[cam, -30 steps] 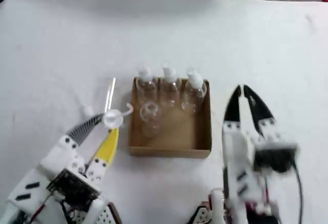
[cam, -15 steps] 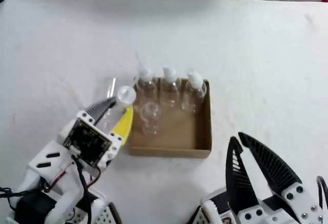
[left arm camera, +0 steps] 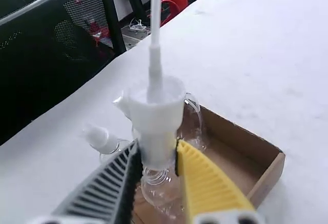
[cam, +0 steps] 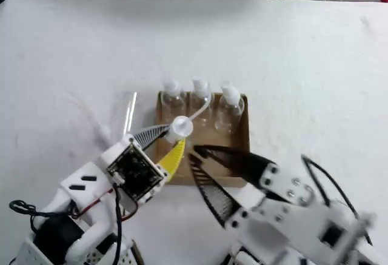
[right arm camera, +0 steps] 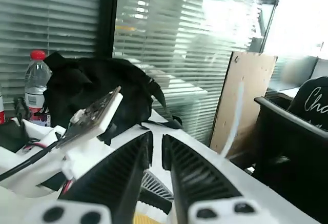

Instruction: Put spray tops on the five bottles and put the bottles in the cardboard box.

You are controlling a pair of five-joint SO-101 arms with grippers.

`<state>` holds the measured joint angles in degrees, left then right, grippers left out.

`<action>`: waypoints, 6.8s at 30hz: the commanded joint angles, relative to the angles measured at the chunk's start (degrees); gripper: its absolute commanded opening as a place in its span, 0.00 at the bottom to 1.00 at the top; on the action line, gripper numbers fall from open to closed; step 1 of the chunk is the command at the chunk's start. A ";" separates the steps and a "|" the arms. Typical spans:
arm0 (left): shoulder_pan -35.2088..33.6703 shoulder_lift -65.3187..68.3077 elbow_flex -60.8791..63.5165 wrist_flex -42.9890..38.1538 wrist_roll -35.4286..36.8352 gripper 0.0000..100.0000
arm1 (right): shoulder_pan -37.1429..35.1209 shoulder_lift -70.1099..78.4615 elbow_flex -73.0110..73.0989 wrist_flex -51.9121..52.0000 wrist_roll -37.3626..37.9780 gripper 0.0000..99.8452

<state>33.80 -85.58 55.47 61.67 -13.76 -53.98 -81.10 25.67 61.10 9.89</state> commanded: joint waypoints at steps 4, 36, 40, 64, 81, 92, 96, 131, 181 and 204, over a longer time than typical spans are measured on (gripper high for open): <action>0.66 0.66 -0.44 -0.70 0.62 0.02 | -0.92 9.01 -1.67 -6.02 2.46 0.02; 2.42 -13.58 -0.44 6.59 0.44 0.02 | 11.12 8.13 12.48 -13.49 12.75 0.02; 2.42 -13.58 -0.53 6.59 0.53 0.02 | 11.47 5.76 13.54 -13.23 12.75 0.02; 2.33 -19.21 -0.44 7.30 0.35 0.02 | 16.84 0.48 24.00 -12.97 12.84 0.02; 2.33 -19.21 -0.53 6.86 0.62 0.02 | 11.38 0.57 26.73 -12.62 13.19 0.02; 2.95 -19.21 -0.97 0.44 0.53 0.02 | 11.47 -6.55 22.95 -9.80 12.92 0.02; 8.40 -19.21 -5.80 -0.97 0.44 0.02 | 11.56 -12.18 17.32 -4.35 13.01 0.02; 18.07 -19.21 -11.87 2.73 0.70 0.02 | 4.53 -7.08 12.48 1.45 6.95 0.02; -61.67 63.87 -48.62 29.71 35.08 0.08 | 39.60 -7.69 47.12 -4.18 9.76 0.02; -66.33 101.05 -48.79 10.99 44.40 0.23 | 39.08 -7.69 52.22 -9.01 9.85 0.02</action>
<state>-32.75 14.02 9.05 77.67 28.09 -14.95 -88.31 78.24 53.63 19.38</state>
